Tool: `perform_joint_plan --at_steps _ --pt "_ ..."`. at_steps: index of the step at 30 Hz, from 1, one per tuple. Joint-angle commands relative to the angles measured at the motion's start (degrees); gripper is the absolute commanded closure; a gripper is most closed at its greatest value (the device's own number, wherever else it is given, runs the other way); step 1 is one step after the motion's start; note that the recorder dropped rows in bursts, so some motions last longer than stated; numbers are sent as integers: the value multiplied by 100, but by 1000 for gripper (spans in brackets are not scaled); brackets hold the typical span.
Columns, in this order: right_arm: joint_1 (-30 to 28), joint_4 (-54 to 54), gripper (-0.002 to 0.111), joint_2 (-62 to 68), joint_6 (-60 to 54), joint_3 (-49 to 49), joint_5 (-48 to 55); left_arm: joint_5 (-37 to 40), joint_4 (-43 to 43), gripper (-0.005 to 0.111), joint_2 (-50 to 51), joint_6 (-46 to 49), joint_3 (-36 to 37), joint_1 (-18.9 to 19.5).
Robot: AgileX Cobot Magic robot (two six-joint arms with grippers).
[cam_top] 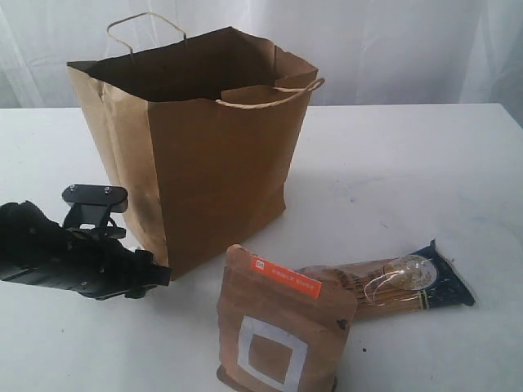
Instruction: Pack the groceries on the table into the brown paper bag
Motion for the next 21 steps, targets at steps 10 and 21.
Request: perform_joint_plan --at_steps 10,21 --pt "-18 9 94 -31 -22 26 -80 -540 -491 43 200 -11 0 16" --pt "-18 9 94 -31 -22 26 -80 -906 -3681 43 188 2792 12 16"
